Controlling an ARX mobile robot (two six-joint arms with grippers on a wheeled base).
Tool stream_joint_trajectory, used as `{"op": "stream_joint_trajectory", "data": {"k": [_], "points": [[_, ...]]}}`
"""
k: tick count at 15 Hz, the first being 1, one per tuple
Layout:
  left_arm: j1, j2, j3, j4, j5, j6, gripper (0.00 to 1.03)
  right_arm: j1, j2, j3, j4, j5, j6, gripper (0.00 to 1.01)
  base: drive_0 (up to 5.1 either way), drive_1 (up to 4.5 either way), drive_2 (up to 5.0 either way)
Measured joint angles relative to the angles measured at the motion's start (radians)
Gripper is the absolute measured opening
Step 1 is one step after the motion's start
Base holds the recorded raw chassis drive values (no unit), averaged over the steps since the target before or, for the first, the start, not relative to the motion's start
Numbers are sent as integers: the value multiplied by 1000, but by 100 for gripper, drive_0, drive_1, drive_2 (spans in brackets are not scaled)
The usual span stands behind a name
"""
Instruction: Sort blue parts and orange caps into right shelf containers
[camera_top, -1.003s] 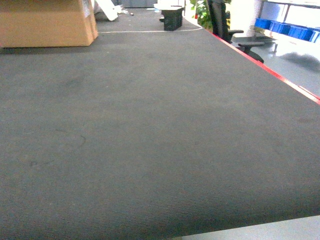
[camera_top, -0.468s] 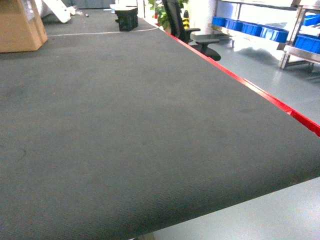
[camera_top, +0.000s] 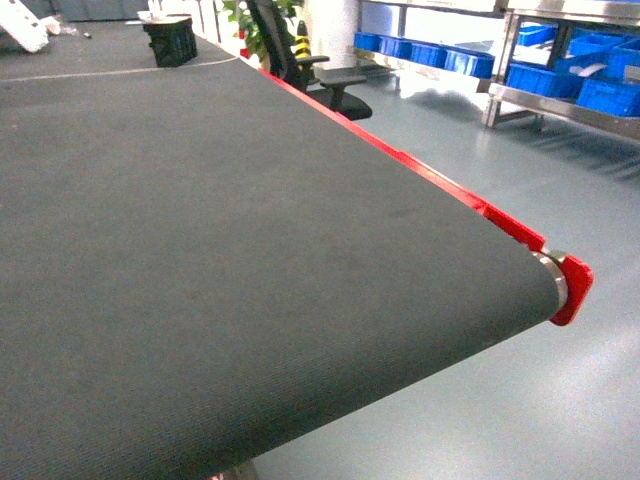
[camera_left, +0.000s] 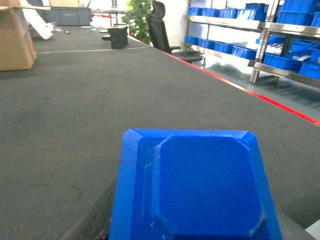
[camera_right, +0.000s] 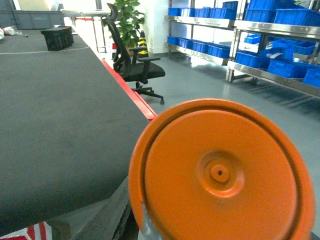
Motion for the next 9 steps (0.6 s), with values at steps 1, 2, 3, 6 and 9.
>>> {"op": "stream_joint_trajectory", "data": {"k": [1, 2, 3, 6, 9], "points": [[0, 0, 0, 0, 0, 0, 42, 0, 0, 0, 0, 0, 0, 45, -175, -175, -175], [0, 0, 0, 0, 0, 0, 42, 0, 0, 0, 0, 0, 0, 45, -175, -175, -175], [0, 0, 0, 0, 0, 0, 42, 0, 0, 0, 0, 0, 0, 45, -175, -175, -175], [0, 0, 0, 0, 0, 0, 42, 0, 0, 0, 0, 0, 0, 45, -175, -175, -175], [0, 0, 0, 0, 0, 0, 42, 0, 0, 0, 0, 0, 0, 45, -175, -175, -175]]}}
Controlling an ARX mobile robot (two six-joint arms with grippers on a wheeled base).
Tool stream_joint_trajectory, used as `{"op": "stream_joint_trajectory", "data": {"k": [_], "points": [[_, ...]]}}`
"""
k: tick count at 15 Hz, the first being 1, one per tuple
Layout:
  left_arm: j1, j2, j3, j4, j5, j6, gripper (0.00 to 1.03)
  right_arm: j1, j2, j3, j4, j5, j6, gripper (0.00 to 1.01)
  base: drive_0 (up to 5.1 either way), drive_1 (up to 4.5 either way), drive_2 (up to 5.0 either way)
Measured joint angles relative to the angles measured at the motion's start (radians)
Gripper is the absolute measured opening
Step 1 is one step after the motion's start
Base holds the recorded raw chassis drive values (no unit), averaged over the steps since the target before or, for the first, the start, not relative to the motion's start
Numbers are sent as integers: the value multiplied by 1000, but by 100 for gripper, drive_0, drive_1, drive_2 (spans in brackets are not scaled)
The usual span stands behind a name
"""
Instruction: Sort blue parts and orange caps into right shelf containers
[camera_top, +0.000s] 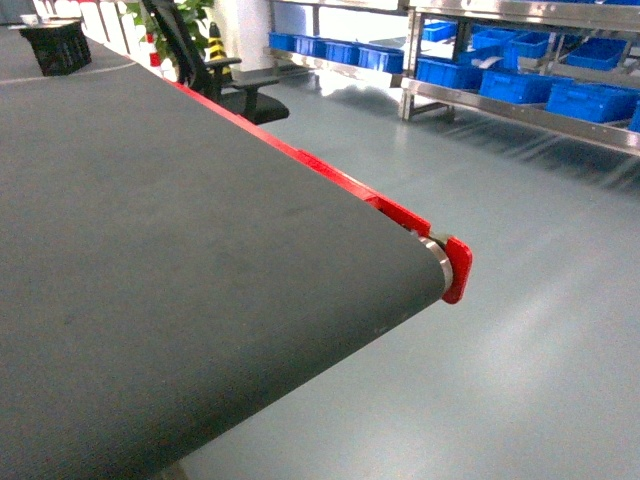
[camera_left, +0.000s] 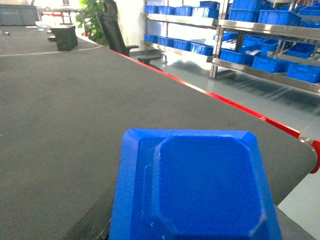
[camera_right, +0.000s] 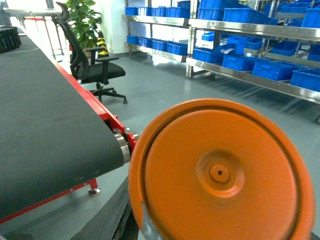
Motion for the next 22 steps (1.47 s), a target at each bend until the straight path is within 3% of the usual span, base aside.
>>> {"op": "stream_joint_trajectory", "data": {"k": [22], "points": [[0, 0, 0, 0, 0, 0, 42, 0, 0, 0, 0, 0, 0, 45, -155, -155, -155]]}}
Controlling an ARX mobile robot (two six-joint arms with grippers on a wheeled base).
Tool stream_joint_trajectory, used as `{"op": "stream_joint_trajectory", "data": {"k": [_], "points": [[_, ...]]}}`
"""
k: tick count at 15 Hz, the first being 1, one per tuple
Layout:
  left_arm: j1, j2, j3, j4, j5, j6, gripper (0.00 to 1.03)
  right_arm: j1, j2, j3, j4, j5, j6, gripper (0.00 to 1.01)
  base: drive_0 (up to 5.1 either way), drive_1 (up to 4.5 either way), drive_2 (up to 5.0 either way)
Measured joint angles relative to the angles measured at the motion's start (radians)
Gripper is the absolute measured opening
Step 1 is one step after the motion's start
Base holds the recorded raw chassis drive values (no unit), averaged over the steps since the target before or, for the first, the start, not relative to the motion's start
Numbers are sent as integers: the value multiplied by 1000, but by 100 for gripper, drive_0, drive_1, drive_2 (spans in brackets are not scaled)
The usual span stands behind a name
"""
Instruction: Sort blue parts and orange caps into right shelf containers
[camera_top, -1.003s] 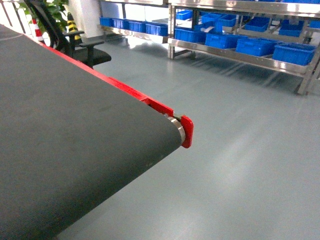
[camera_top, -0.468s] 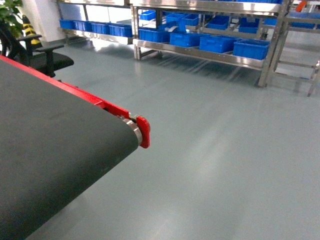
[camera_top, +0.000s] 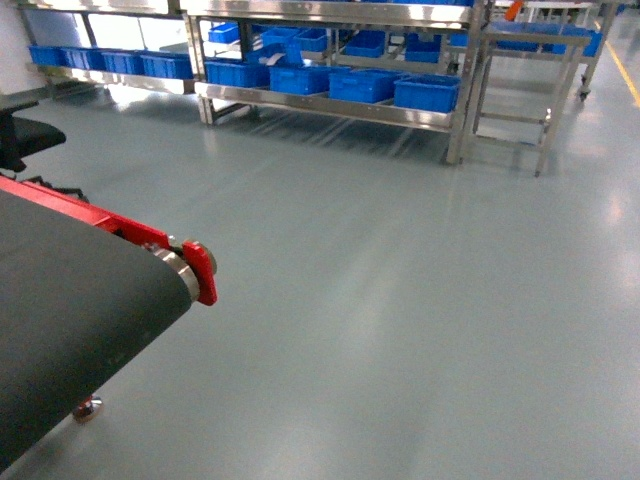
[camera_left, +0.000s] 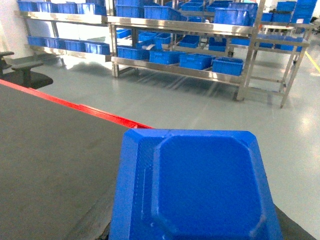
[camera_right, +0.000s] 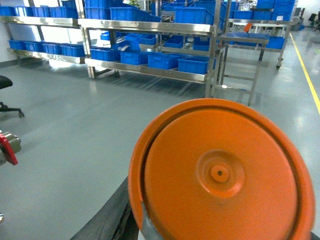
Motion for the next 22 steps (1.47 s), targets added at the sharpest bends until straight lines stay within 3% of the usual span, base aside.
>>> {"op": "stream_joint_trajectory", "data": {"k": [22], "points": [[0, 0, 0, 0, 1, 0, 42, 0, 0, 0, 0, 1, 0, 45, -169, -169, -169]]}}
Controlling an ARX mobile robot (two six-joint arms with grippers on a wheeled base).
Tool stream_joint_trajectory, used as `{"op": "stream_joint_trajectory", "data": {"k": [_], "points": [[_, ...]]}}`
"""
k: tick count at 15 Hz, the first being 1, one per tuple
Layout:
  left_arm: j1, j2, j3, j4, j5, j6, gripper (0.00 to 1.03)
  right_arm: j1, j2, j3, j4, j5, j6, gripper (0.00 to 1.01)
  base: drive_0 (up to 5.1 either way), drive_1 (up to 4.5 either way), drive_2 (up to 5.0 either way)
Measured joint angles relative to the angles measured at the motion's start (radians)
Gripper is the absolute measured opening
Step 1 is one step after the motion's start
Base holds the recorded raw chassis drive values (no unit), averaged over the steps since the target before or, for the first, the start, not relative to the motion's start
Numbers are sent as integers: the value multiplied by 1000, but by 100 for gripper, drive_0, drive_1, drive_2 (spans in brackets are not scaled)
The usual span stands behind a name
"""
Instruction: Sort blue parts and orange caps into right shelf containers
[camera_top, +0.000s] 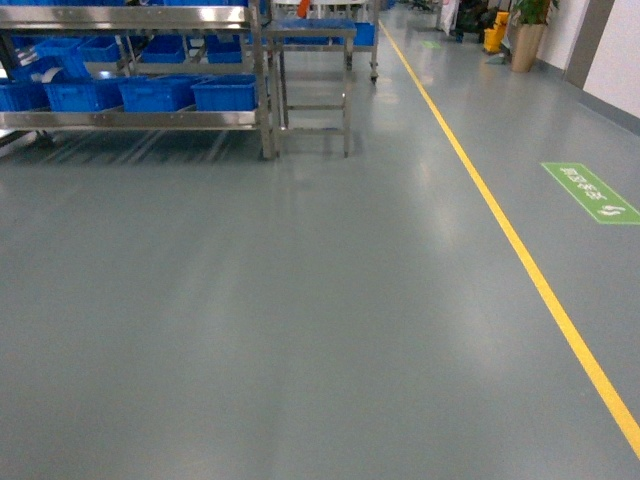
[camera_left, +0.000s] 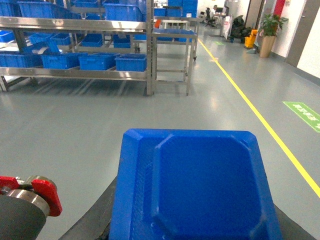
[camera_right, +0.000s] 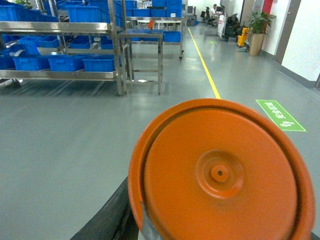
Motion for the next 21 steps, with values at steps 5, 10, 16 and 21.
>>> {"op": "stream_joint_trajectory", "data": {"k": [5, 10, 16, 21], "points": [[0, 0, 0, 0, -1, 0, 42, 0, 0, 0, 1, 0, 0, 45, -172, -172, -172], [0, 0, 0, 1, -1, 0, 42, 0, 0, 0, 2, 0, 0, 45, -172, -172, -172], [0, 0, 0, 1, -1, 0, 42, 0, 0, 0, 2, -1, 0, 45, -172, -172, -172], [0, 0, 0, 2, 0, 0, 42, 0, 0, 0, 0, 0, 0, 45, -172, -172, -172]]}}
